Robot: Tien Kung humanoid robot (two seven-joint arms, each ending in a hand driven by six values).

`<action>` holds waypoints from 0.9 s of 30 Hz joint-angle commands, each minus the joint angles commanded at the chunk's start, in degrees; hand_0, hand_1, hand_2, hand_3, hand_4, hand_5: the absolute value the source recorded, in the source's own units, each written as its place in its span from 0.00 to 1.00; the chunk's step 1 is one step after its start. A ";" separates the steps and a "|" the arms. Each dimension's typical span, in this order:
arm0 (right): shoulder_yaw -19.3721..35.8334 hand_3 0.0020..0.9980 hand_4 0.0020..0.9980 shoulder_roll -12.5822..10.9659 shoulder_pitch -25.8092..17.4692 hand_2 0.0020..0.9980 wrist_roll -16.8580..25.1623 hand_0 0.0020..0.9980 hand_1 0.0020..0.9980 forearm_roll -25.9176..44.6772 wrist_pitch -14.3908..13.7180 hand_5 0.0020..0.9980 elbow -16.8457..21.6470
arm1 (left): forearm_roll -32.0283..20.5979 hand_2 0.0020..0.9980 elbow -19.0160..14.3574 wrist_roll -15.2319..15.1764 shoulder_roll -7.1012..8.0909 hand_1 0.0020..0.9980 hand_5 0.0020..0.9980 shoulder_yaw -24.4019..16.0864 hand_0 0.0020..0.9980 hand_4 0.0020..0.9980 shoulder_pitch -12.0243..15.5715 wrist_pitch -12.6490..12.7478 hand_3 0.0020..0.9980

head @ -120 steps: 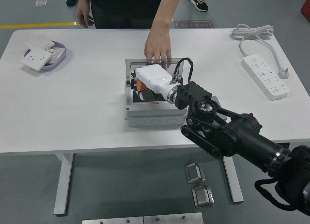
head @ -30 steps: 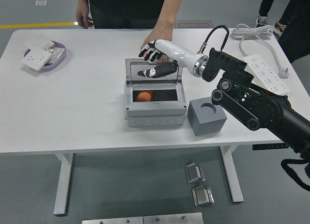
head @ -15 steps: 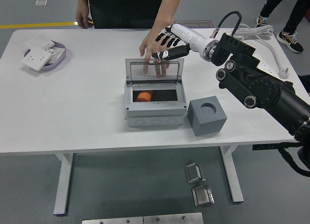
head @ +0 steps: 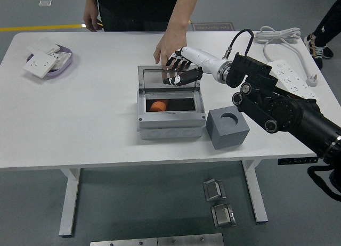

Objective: Pick up the cylinder from the cube,place it in the box,flap close box

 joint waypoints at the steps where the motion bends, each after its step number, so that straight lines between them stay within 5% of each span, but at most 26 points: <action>1: -0.15 0.71 0.87 -0.33 -0.45 0.64 -0.14 0.63 0.61 -0.20 0.01 0.47 1.12 | 0.04 0.62 0.00 -0.03 -0.04 0.64 0.18 -0.04 0.60 0.69 0.01 -0.01 0.63; 27: 6.27 0.71 0.86 -4.69 -12.84 0.65 -4.39 0.60 0.61 -9.16 0.22 0.47 19.77 | 0.33 0.62 0.00 -0.18 -0.32 0.64 0.18 -0.94 0.60 0.69 0.89 0.01 0.63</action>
